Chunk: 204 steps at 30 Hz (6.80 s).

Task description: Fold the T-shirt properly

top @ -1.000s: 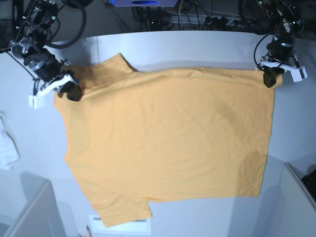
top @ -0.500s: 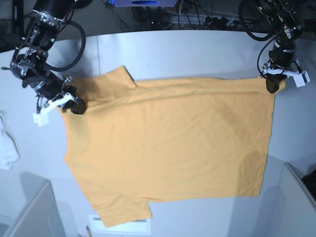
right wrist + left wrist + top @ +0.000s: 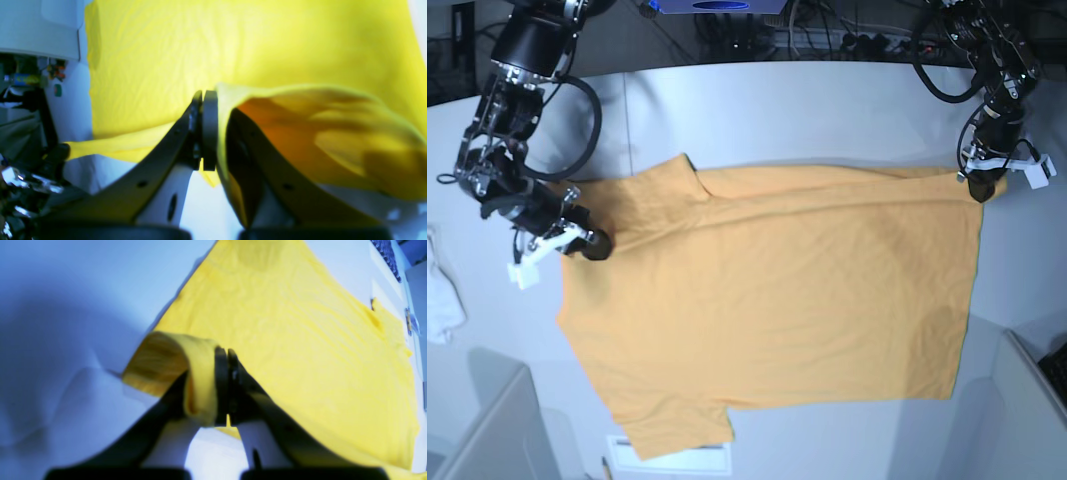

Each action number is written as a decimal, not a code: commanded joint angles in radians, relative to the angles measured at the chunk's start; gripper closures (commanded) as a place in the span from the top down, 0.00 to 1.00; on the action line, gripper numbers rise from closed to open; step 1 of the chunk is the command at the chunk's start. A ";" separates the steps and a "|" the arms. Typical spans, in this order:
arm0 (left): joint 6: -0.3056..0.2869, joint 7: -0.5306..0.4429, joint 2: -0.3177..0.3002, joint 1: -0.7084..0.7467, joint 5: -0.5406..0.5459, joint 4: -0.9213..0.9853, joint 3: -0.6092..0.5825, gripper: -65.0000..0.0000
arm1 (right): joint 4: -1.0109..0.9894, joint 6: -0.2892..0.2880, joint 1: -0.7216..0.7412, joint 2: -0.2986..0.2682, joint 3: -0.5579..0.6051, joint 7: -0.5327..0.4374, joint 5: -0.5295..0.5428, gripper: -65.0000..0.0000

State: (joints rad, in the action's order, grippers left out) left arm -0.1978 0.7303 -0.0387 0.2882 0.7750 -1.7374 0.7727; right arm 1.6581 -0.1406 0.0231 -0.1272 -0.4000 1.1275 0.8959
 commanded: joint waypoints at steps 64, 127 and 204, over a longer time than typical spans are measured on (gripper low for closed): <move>0.065 -0.025 -0.232 -0.254 0.019 0.175 -0.098 0.75 | -0.103 0.154 0.091 0.022 -0.093 -0.465 -0.340 0.44; -0.062 -0.025 -0.002 -0.160 0.013 0.337 0.121 0.75 | -0.215 0.158 -0.025 0.240 -0.376 -0.338 -0.179 0.53; -0.062 0.031 -0.051 0.329 0.013 0.027 0.129 0.00 | 0.156 0.158 -0.483 0.211 -0.379 -0.271 -0.169 0.00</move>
State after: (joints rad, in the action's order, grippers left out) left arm -0.2623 0.7864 -0.0750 0.6071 0.7864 -1.6985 0.8894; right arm 1.7977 0.0189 -0.4583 0.0940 -0.7742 0.8833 0.7254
